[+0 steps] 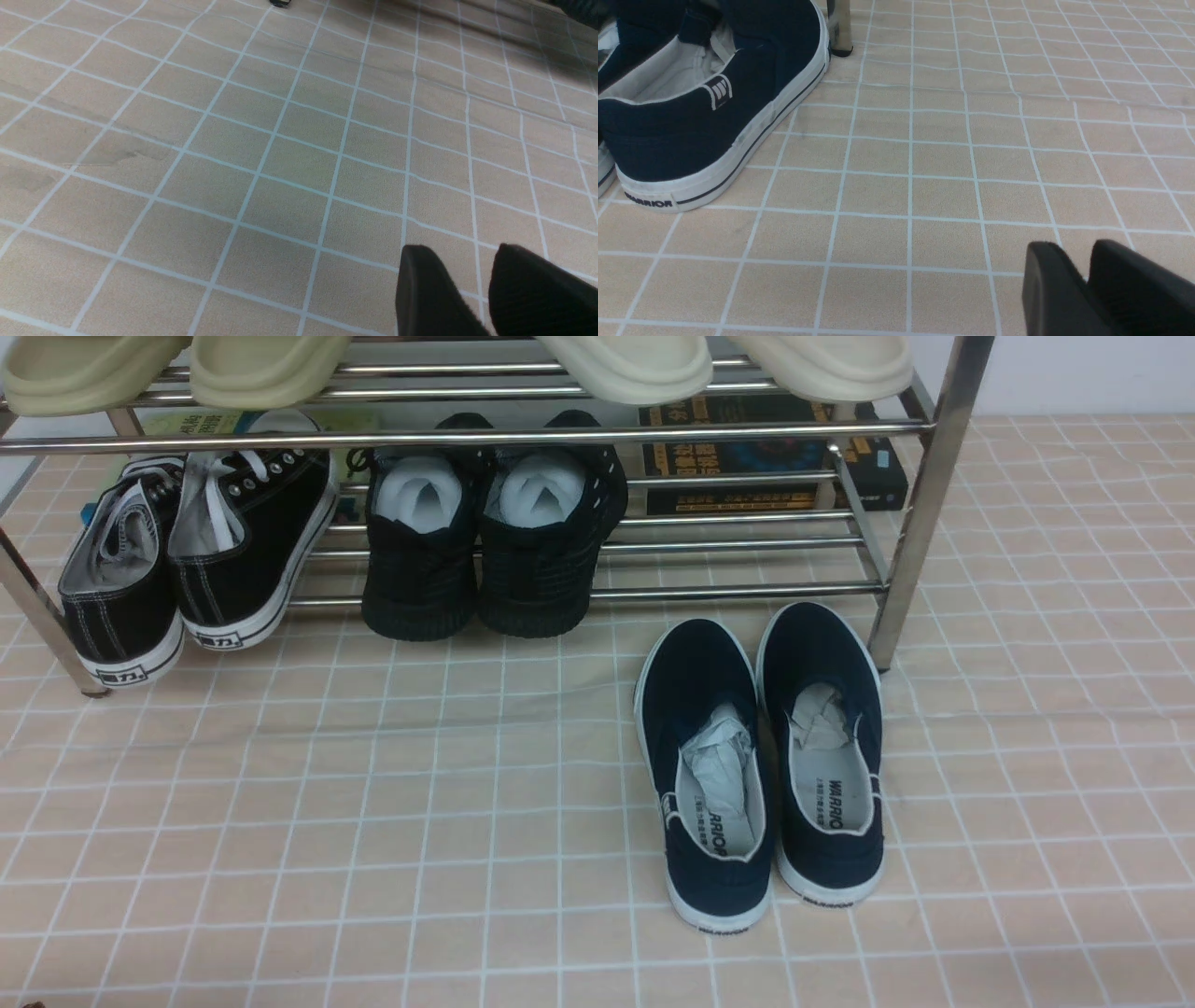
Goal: Take the shoes off the shelf from the light coffee tablecloth by hand.
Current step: 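Grasp the leftmost shoe on the bottom shelf of the shoe rack with the left gripper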
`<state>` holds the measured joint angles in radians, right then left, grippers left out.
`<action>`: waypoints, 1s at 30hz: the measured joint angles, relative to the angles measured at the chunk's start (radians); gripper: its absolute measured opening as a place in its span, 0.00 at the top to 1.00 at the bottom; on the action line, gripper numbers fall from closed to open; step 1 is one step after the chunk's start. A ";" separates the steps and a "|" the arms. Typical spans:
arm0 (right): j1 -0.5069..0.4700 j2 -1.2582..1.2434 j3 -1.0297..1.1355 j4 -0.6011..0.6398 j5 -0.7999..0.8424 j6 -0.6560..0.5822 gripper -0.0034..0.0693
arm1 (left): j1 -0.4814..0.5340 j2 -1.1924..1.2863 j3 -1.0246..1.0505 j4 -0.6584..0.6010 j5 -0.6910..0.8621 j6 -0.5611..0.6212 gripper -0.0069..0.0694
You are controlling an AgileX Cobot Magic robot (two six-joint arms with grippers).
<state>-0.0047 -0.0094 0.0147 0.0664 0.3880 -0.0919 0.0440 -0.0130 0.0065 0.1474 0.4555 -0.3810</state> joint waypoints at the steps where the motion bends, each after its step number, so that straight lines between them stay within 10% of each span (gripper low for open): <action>1: 0.000 0.000 0.000 0.000 0.000 0.000 0.75 | 0.000 0.000 0.000 0.000 0.000 0.000 0.59; 30: 0.000 0.000 0.000 0.000 0.000 0.001 0.71 | 0.000 0.000 0.000 0.000 0.000 0.000 0.59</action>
<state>-0.0047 -0.0094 0.0147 0.0664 0.3880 -0.0911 0.0440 -0.0130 0.0065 0.1474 0.4555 -0.3810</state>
